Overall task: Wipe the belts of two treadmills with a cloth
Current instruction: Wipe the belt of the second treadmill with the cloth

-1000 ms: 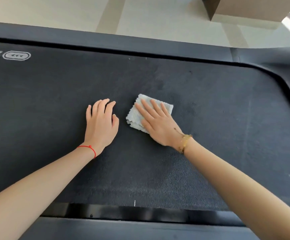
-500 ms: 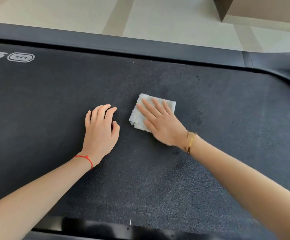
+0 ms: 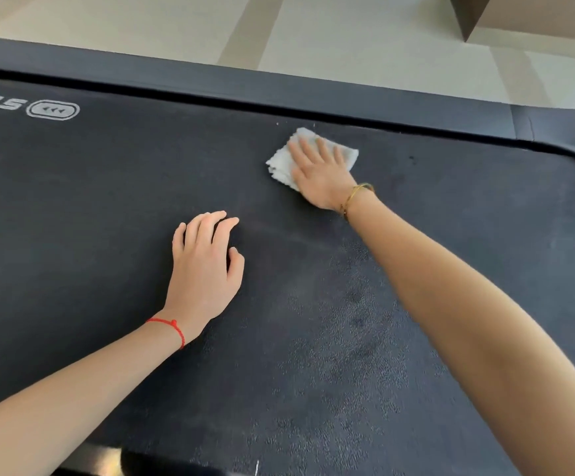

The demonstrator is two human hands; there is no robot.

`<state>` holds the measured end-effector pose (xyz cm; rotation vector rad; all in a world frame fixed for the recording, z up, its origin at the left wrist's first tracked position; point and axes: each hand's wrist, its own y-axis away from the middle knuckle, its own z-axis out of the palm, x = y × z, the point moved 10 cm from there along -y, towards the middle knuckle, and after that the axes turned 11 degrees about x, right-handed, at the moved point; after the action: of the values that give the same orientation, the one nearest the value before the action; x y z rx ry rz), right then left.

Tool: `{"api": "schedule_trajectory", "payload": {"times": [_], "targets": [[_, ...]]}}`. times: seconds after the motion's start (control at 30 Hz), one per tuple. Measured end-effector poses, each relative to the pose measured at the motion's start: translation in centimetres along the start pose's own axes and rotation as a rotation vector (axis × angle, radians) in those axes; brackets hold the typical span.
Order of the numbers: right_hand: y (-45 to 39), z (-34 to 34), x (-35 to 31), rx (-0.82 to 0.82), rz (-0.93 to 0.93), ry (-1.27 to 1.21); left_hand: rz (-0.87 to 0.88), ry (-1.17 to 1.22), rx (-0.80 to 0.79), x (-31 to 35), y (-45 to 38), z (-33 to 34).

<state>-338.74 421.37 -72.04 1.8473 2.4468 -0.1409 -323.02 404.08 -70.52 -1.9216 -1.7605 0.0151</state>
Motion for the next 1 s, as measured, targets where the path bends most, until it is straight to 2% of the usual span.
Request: {"api": "schedule_trajectory", "payload": {"times": [0.1, 0.2, 0.4, 0.47, 0.57, 0.63, 0.87, 1.0], "targets": [[2.0, 1.1, -5.8, 0.002, -0.223, 0.024, 0.003, -0.005, -0.012, -0.1, 0.0, 0.0], [1.4, 0.5, -3.1, 0.018, -0.258, 0.038, -0.001, 0.000, -0.021, -0.1, 0.1, 0.1], [0.1, -2.0, 14.4, 0.062, 0.252, 0.038, -0.015, 0.003, -0.025, -0.1, -0.1, 0.1], [0.3, -1.6, 16.7, 0.037, 0.375, -0.011, -0.014, -0.002, -0.020, -0.1, -0.1, 0.1], [-0.6, -0.8, 15.5, -0.004, 0.403, -0.041, -0.008, -0.008, -0.009, 0.0, -0.1, 0.0], [-1.5, -0.7, 12.7, 0.002, 0.303, -0.033, -0.005, -0.011, -0.007, 0.0, -0.1, 0.0], [0.0, 1.2, -3.7, 0.020, -0.210, 0.026, -0.001, -0.004, 0.004, 0.2, -0.1, -0.2], [0.7, 1.2, -4.6, 0.021, -0.366, 0.066, 0.002, -0.007, 0.018, 0.1, -0.2, -0.3]]}}
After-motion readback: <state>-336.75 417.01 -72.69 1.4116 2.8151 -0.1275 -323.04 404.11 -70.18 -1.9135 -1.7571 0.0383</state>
